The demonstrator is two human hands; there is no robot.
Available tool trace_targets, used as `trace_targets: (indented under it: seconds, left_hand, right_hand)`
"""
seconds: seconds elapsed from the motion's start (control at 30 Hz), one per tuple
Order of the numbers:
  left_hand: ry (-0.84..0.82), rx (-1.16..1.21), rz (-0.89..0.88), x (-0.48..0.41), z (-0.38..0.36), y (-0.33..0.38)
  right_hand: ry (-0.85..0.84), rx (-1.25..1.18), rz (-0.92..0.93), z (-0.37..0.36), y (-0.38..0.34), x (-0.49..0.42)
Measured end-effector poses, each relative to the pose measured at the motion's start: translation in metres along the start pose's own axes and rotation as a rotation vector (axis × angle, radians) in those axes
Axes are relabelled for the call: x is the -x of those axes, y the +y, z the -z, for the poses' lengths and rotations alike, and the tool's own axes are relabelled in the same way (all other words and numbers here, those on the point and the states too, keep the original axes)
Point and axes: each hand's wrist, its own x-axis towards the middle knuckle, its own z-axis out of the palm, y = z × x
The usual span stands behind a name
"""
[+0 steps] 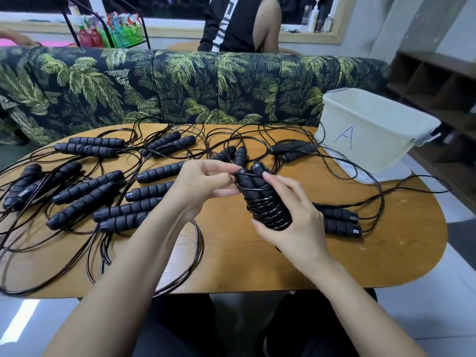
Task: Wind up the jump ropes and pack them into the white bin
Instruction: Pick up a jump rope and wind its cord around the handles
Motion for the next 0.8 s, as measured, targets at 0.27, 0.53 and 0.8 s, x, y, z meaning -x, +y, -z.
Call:
trace_targets:
  seconds: [0.27, 0.53, 0.8]
  left_hand:
    - [-0.040, -0.018, 0.020, -0.002, 0.004, 0.004]
    - [-0.011, -0.129, 0.045, -0.007, 0.001, -0.015]
    - [0.066, -0.340, -0.357, 0.005, -0.020, -0.025]
  right_hand:
    - [-0.066, -0.132, 0.015, 0.003, 0.004, -0.004]
    - [-0.150, -0.022, -0.045, -0.001, 0.013, -0.003]
    - [-0.058, 0.177, -0.019, -0.003, 0.009, -0.003]
